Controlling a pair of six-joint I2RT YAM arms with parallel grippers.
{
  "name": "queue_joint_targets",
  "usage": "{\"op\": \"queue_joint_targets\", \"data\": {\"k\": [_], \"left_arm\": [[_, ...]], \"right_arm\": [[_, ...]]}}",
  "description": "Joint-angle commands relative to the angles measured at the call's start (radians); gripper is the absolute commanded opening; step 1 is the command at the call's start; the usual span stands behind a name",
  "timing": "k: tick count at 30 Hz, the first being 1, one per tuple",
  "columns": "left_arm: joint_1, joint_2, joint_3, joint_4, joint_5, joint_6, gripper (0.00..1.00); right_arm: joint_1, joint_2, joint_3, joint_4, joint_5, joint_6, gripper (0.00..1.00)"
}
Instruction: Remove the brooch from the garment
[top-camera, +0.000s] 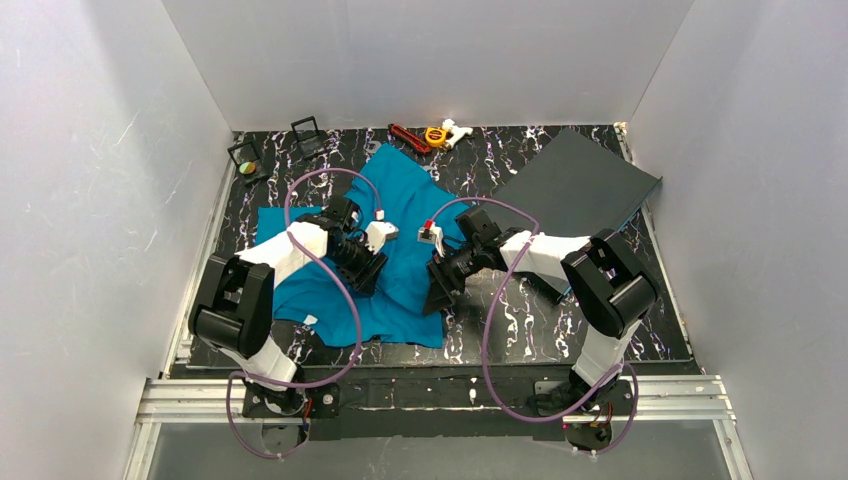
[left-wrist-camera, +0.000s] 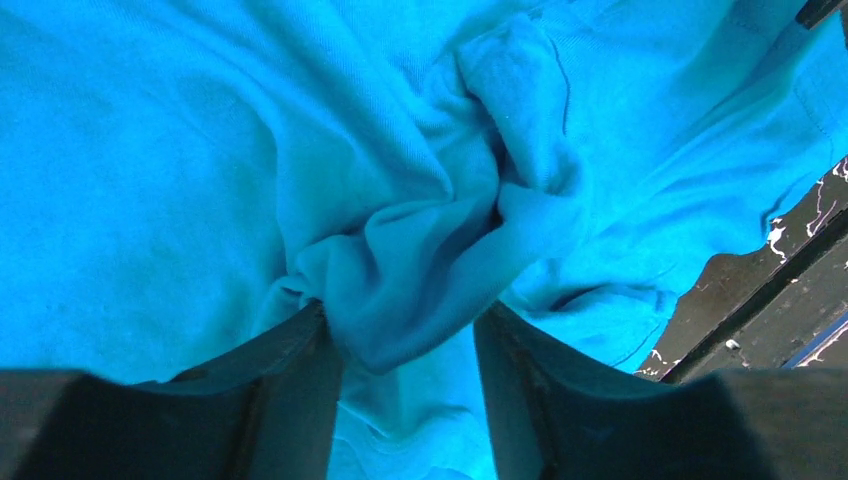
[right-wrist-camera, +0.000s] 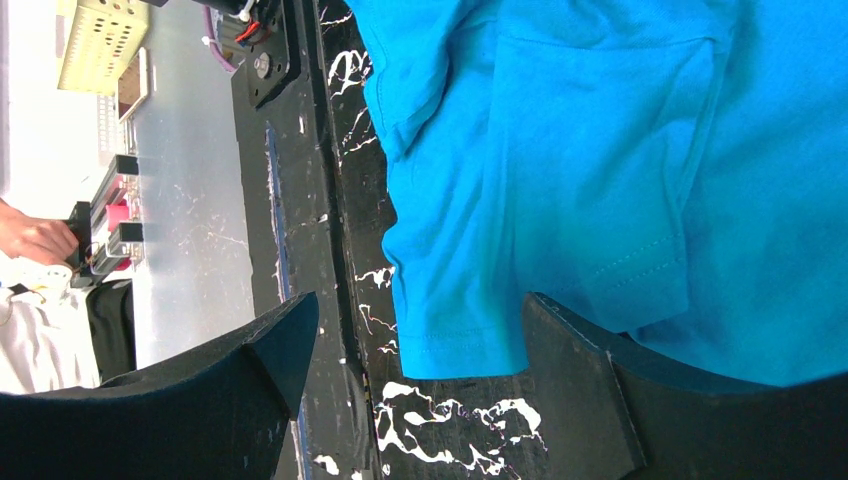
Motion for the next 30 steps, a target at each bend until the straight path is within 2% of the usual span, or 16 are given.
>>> {"op": "queue_joint_targets", "data": {"k": [1,7,11,16,21,22,24,28,30], "left_arm": [[-0.008,-0.009,0.021,-0.014,0.021,-0.023,0.41],[-0.007,-0.103,0.031,-0.098,0.107,-0.015,0.31],[-0.008,-0.127,0.031,-0.128,0.155,-0.032,0.16],[-0.008,-0.099,0.045,-0.137,0.205,-0.075,0.02],[-0.008,-0.095,0.04,-0.132,0.192,-0.096,0.0],[-0.008,-0.104,0.034,-0.128,0.158,-0.093,0.05],[-0.008,-0.12,0.027,-0.13,0.107,-0.088,0.23],[-0.008,-0.124,-0.004,-0.121,0.032,-0.134,0.4],[-0.008,-0.117,-0.024,-0.09,-0.018,-0.165,0.44]], "right_arm": [[0.003,0.001,-0.01,0.019,-0.019,-0.011,0.84],[0.002,-0.027,-0.003,-0.015,0.007,-0.044,0.84],[0.002,-0.037,0.017,-0.034,0.024,-0.057,0.84],[0.002,-0.041,0.053,-0.063,0.042,-0.073,0.82],[0.003,-0.053,0.07,-0.062,0.052,-0.07,0.78],[0.002,-0.052,0.07,-0.065,0.052,-0.07,0.78],[0.003,-0.052,0.07,-0.069,0.05,-0.068,0.78],[0.003,-0.061,0.058,-0.061,0.05,-0.065,0.78],[0.003,-0.063,0.053,-0.056,0.047,-0.061,0.79]]}}
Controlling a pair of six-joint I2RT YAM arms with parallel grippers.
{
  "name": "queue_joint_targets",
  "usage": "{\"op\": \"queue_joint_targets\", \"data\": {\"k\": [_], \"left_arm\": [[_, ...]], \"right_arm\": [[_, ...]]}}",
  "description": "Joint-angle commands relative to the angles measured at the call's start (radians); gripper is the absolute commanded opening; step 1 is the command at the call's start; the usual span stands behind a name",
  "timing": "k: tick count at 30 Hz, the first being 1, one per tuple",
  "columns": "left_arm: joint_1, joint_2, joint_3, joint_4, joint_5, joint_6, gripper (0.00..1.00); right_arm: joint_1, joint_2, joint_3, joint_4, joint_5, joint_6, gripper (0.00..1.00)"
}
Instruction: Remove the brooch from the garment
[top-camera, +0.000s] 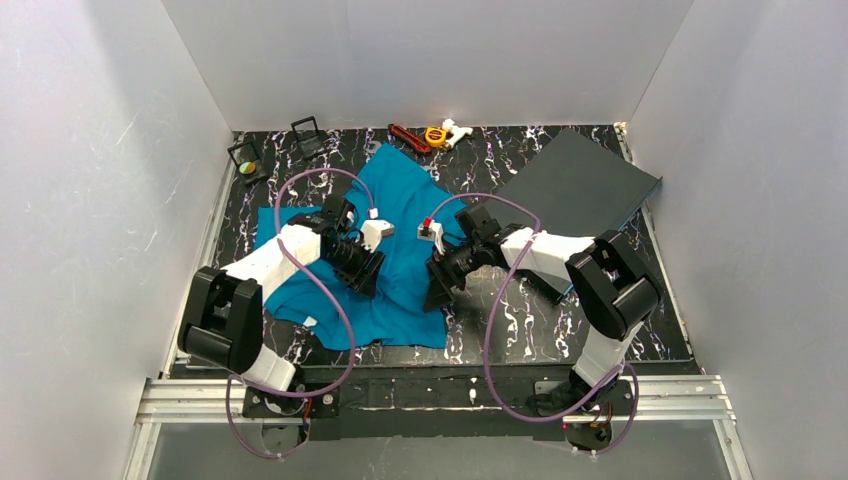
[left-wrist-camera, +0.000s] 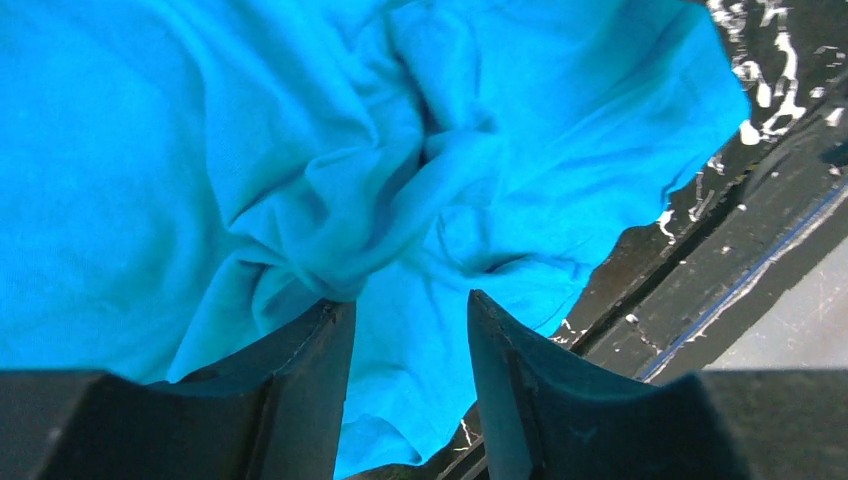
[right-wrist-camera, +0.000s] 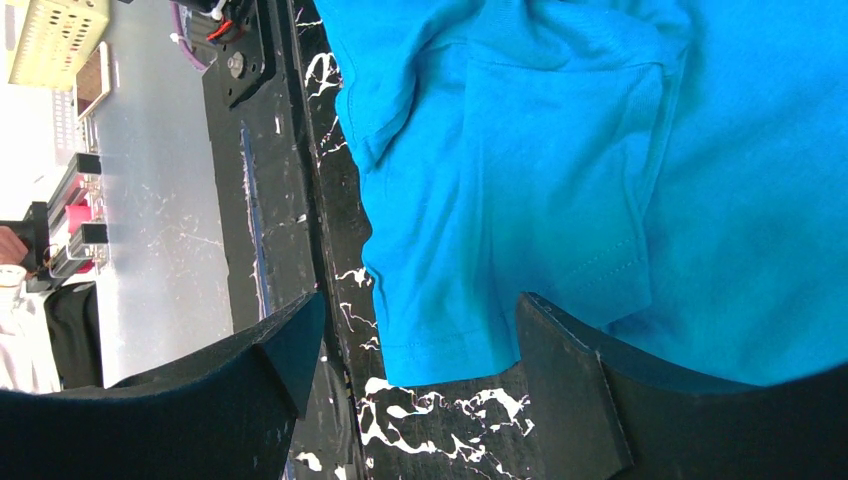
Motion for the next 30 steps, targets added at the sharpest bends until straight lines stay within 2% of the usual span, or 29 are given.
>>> {"op": "queue_joint_targets", "data": {"k": [1,9,16,20,26,30], "left_arm": [[-0.002,-0.018,-0.042,0.026,-0.118,-0.069,0.45],[-0.004,0.036,-0.038,0.126,-0.193,-0.126,0.5],[-0.003,0.108,-0.013,0.127,-0.047,-0.121,0.52],[-0.004,0.103,-0.011,0.112,0.032,-0.116,0.47],[-0.007,0.005,-0.02,0.086,0.13,-0.12,0.33],[-0.014,-0.021,-0.024,0.068,0.17,-0.122,0.3]], "right_arm": [[0.003,-0.047,0.02,0.005,-0.007,-0.009,0.79],[0.003,-0.045,0.011,0.01,-0.012,-0.005,0.79],[0.003,-0.041,0.005,0.016,-0.01,-0.007,0.79],[0.003,-0.037,0.004,0.013,-0.011,-0.01,0.79],[0.003,-0.035,0.002,0.017,-0.013,-0.011,0.79],[0.003,-0.03,0.005,0.018,-0.016,-0.008,0.79]]}}
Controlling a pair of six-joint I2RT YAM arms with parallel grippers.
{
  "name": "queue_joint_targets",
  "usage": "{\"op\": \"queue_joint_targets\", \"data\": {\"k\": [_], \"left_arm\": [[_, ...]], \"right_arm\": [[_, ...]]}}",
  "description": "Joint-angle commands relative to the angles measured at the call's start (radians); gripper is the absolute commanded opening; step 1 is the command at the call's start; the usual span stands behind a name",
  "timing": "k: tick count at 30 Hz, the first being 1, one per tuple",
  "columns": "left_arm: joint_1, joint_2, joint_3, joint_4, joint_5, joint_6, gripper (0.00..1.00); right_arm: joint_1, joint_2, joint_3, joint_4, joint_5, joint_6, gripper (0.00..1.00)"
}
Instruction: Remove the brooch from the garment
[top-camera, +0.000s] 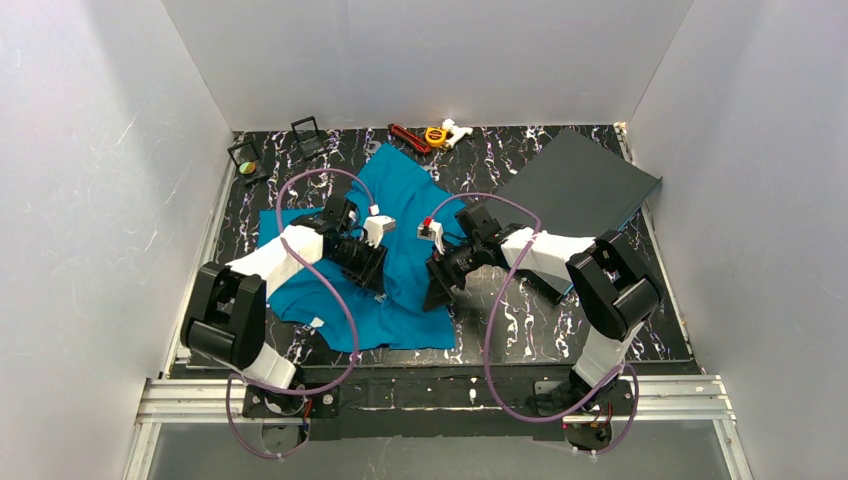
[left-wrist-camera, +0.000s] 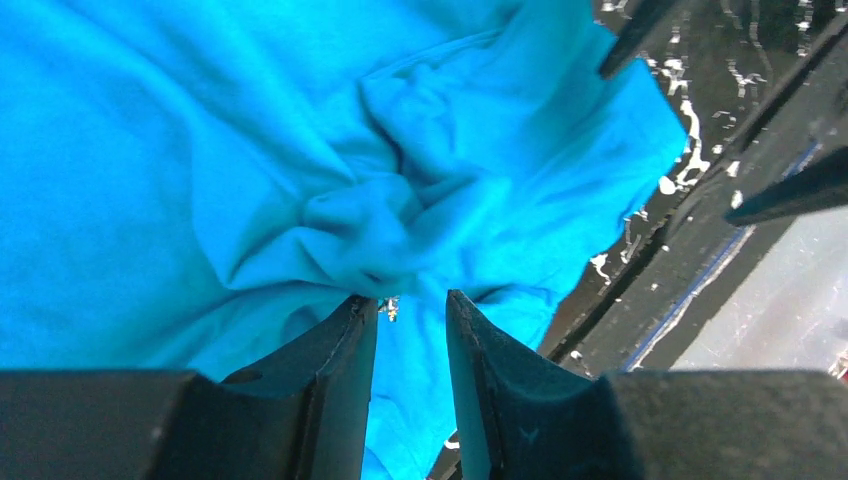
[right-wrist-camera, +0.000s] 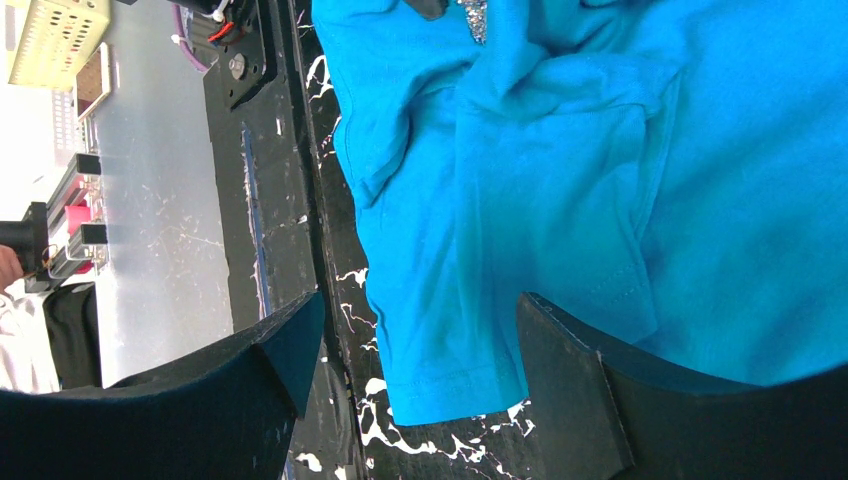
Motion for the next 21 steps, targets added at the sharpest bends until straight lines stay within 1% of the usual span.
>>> {"op": "queue_joint_targets", "data": {"k": [1,5,11,15,17,21], "left_arm": [[-0.015,-0.061,0.002,-0.047,0.118,0.001,0.29],[-0.024,-0.037,0.002,-0.049,0.164,0.002,0.27],[-0.032,0.016,0.016,-0.048,0.202,-0.002,0.29],[-0.039,0.044,0.022,-0.026,0.199,-0.017,0.31],[-0.035,0.028,0.037,-0.03,0.164,-0.016,0.32],[-0.009,-0.051,0.02,-0.033,0.083,-0.022,0.43]], "right_arm": [[0.003,-0.024,0.006,0.016,-0.016,-0.008,0.79],[0.003,-0.021,0.011,0.015,-0.018,-0.007,0.79],[0.003,-0.025,0.014,0.004,-0.018,-0.013,0.79],[0.003,-0.026,0.013,0.005,-0.019,-0.012,0.79],[0.003,-0.025,0.012,0.003,-0.018,-0.012,0.79],[0.003,-0.03,0.007,0.005,-0.022,-0.009,0.78]]}}
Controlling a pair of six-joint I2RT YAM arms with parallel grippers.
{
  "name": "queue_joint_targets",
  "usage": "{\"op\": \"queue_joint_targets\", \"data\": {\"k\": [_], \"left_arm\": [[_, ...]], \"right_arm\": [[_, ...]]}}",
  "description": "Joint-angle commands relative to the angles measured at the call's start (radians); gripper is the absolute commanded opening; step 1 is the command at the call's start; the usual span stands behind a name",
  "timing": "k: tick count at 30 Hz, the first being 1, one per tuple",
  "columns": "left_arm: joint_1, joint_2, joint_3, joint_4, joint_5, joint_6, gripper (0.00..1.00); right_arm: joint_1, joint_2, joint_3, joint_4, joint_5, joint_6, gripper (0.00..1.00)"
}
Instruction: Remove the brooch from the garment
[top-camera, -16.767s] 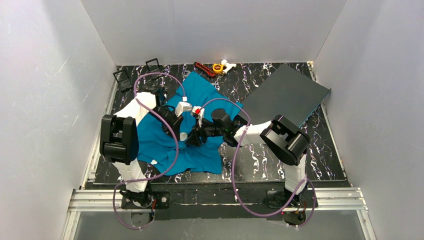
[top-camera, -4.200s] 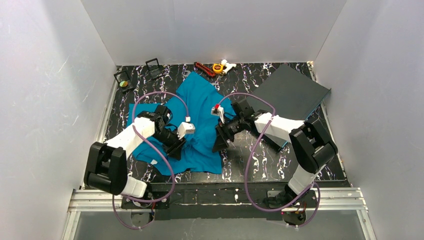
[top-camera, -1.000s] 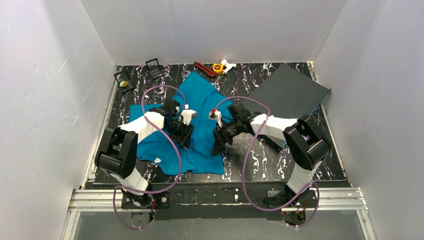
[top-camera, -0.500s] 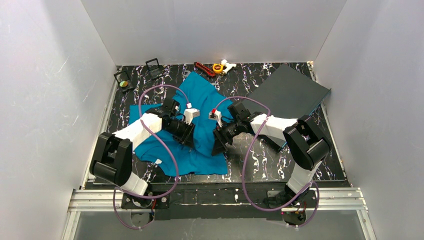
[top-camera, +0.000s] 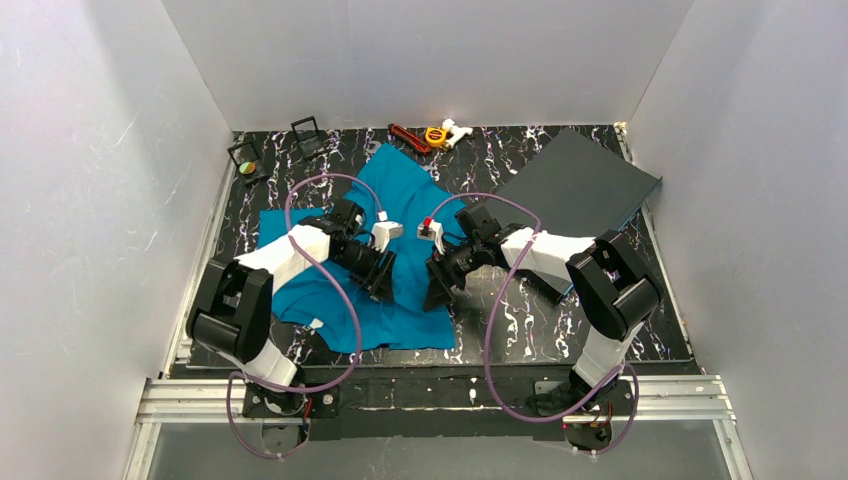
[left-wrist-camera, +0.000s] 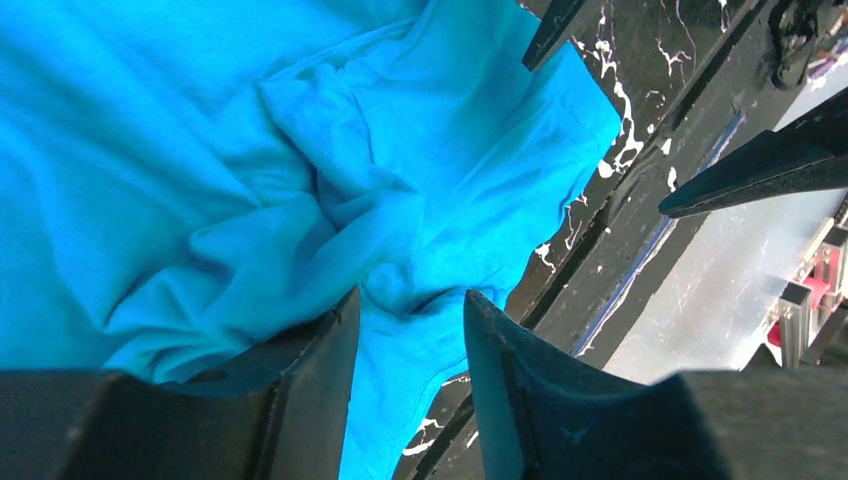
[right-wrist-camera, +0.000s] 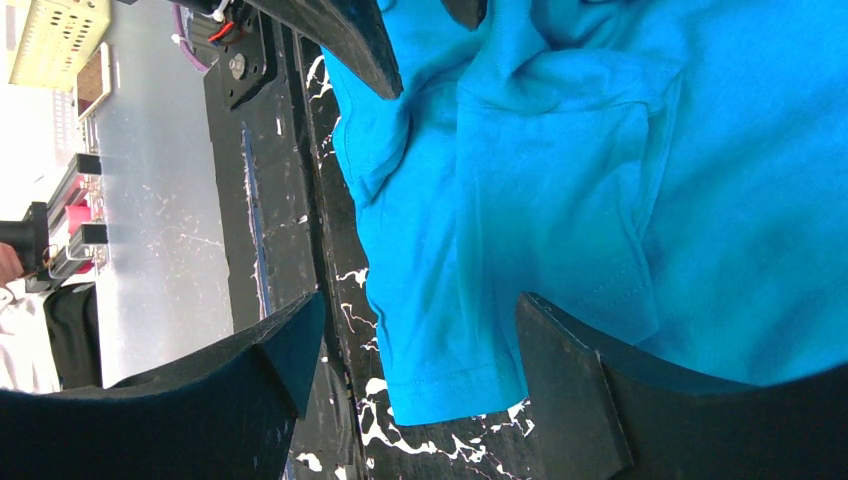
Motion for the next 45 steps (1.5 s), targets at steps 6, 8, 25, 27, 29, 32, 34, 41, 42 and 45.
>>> {"op": "queue_joint_targets", "data": {"k": [6,8,25,27,29,32,34,41,42,45], "left_arm": [[0.07,-0.09,-0.054,-0.015,-0.104,-0.025,0.55],[0.104,-0.07,-0.069,0.008,-0.104,-0.042,0.56],[0.118,-0.031,-0.06,0.007,-0.079,-0.065,0.43],[0.119,-0.031,-0.063,0.008,-0.068,-0.07,0.41],[0.138,-0.038,-0.074,0.019,-0.029,-0.085,0.41],[0.184,-0.06,-0.084,0.033,0.015,-0.102,0.4],[0.216,-0.079,-0.09,0.037,0.044,-0.107,0.4],[0.267,-0.137,-0.121,0.066,0.088,-0.16,0.42],[0.267,-0.142,-0.127,0.073,0.095,-0.164,0.42],[0.265,-0.153,-0.148,0.113,0.08,-0.18,0.43]], "right_arm": [[0.003,-0.034,0.008,0.024,-0.028,0.013,0.77],[0.005,-0.037,0.004,0.037,-0.028,0.022,0.77],[0.05,0.021,0.027,0.21,0.022,0.16,0.75],[0.071,0.04,0.042,0.242,0.054,0.184,0.77],[0.094,0.059,0.062,0.263,0.101,0.196,0.8],[0.125,0.092,0.087,0.284,0.166,0.2,0.81],[0.141,0.112,0.097,0.303,0.214,0.206,0.81],[0.182,0.177,0.14,0.311,0.365,0.2,0.79],[0.187,0.188,0.144,0.308,0.385,0.198,0.78],[0.196,0.221,0.153,0.302,0.426,0.212,0.75]]}}
